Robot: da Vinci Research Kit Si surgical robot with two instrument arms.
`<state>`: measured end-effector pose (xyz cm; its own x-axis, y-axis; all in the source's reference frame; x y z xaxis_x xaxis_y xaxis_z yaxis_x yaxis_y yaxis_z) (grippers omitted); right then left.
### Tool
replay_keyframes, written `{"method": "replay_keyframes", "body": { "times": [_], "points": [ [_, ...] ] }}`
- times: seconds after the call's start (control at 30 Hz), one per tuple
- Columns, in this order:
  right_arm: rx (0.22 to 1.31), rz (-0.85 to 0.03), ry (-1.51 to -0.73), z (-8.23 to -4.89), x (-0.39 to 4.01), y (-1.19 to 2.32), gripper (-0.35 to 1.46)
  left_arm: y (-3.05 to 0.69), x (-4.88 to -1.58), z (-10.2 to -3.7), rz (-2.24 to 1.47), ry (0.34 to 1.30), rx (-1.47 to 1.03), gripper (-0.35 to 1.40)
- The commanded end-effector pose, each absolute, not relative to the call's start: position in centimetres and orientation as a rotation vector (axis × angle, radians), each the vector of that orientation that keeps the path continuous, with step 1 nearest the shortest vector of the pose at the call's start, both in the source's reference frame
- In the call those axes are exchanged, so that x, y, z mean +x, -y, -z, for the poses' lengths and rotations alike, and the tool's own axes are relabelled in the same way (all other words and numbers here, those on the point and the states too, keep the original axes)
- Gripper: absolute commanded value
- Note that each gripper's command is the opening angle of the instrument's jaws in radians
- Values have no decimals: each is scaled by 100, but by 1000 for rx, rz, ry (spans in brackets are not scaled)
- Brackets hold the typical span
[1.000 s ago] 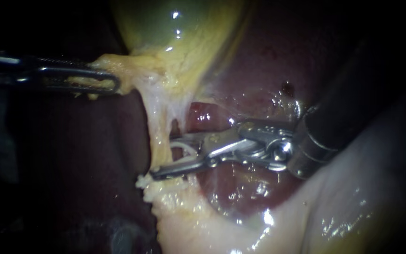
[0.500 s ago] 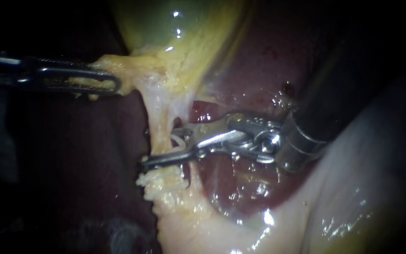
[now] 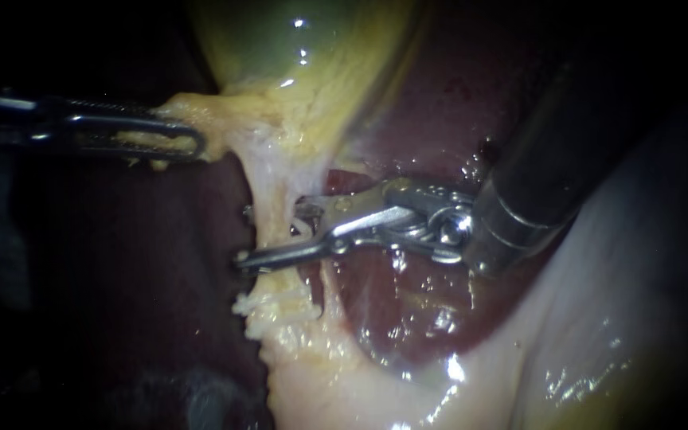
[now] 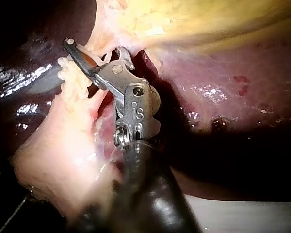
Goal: Clipping third clip left tube
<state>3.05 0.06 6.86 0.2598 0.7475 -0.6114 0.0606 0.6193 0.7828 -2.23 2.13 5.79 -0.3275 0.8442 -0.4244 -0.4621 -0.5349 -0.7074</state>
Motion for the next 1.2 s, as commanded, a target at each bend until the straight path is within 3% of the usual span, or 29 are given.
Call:
{"method": "replay_keyframes", "body": {
  "times": [0.03, 0.33, 0.77, 1.2],
  "points": [
    [808, -543, -1242, -684, 305, -7, 50, -213, -223, -579, -1953, 598, -1004, -35],
    [821, -589, -1306, -660, 303, -28, 48, -213, -222, -579, -1953, 598, -1004, -35],
    [893, -663, -1391, -625, 308, -31, 48, -213, -221, -580, -1954, 599, -1005, -35],
    [956, -723, -1397, -599, 311, -30, 47, -214, -219, -582, -1955, 600, -1005, -35]
  ]
}}
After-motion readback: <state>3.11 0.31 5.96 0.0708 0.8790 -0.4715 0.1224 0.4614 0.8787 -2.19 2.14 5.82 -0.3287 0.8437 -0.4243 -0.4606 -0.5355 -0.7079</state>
